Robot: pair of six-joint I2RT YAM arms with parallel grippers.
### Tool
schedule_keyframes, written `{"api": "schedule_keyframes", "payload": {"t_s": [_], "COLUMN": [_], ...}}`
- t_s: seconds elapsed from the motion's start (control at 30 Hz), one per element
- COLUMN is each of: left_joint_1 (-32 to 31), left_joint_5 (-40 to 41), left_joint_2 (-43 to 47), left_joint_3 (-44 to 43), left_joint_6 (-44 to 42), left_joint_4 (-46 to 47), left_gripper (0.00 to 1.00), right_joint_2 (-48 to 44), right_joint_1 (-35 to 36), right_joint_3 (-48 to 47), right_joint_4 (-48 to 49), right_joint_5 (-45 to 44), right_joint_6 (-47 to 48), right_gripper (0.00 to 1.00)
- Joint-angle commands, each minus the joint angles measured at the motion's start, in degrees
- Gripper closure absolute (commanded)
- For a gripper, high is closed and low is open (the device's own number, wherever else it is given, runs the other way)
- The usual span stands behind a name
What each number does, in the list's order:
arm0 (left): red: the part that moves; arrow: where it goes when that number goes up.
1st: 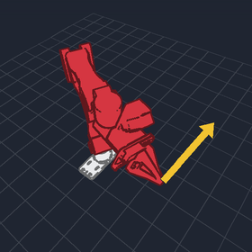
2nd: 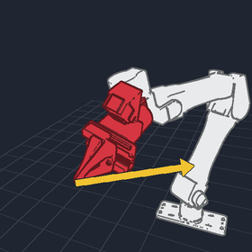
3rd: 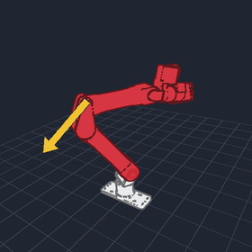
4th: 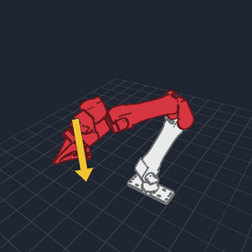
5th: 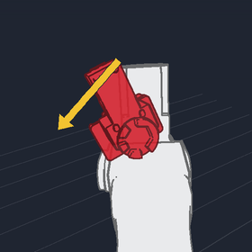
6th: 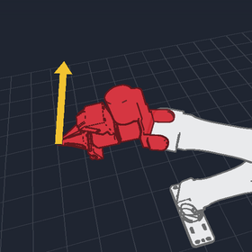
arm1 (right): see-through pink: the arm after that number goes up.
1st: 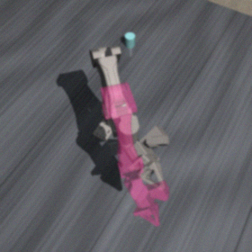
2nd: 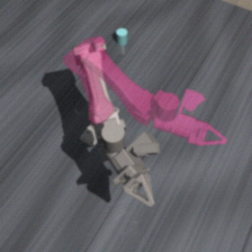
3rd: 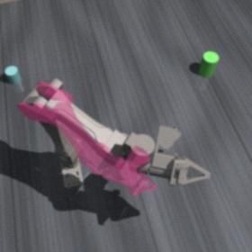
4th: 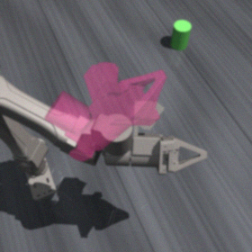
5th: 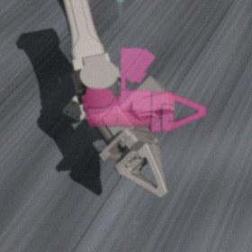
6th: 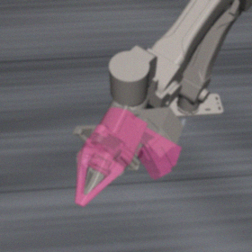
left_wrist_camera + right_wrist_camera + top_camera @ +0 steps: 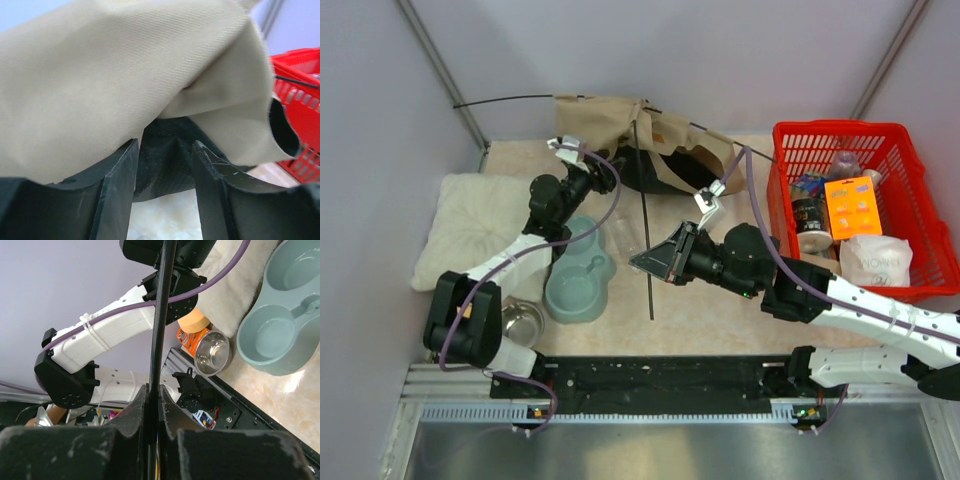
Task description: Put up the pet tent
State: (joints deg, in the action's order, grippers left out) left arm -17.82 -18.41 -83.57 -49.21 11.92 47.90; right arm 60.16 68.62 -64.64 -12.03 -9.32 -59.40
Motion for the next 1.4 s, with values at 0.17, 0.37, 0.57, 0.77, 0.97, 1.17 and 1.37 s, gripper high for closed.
{"api": "schedule_keyframes", "payload": {"t_s": [0.17,0.37,0.57,0.77,0.97,1.17,1.37], "left_joint_1": [0.2,0.2,0.3,0.2,0.3,1.0,2.2], "left_joint_5": [15.0,17.0,27.1,27.6,21.9,5.4,-14.1], "left_joint_2": [-2.2,-5.5,-2.9,1.9,8.3,10.4,4.4], "left_joint_3": [-4.7,-8.6,-8.4,-10.9,-5.8,-2.9,-5.8], "left_joint_6": [-3.7,-3.7,-2.8,-4.0,-2.3,-1.6,8.9], "left_joint_4": [-6.2,-9.2,-12.4,-23.4,-23.7,-20.0,-13.1], "left_gripper": [0.45,0.43,0.43,0.43,0.43,0.45,0.67], "right_joint_2": [-1.5,-1.5,-1.7,-1.8,-2.4,-2.8,-3.1], "right_joint_1": [-0.2,-0.2,-0.2,-0.2,-0.2,-0.2,-0.3], "right_joint_3": [-2.1,-1.5,-1.4,-1.5,-1.5,-1.2,-1.2], "right_joint_4": [1.8,1.6,1.6,1.4,1.4,1.5,1.8], "right_joint_5": [-3.7,-3.9,-4.4,-4.4,-4.6,-4.0,-3.3], "right_joint_6": [0.7,0.6,0.7,1.1,1.5,1.6,1.8], "right_gripper": [1.00,1.00,1.00,1.00,1.00,1.00,1.00]}}
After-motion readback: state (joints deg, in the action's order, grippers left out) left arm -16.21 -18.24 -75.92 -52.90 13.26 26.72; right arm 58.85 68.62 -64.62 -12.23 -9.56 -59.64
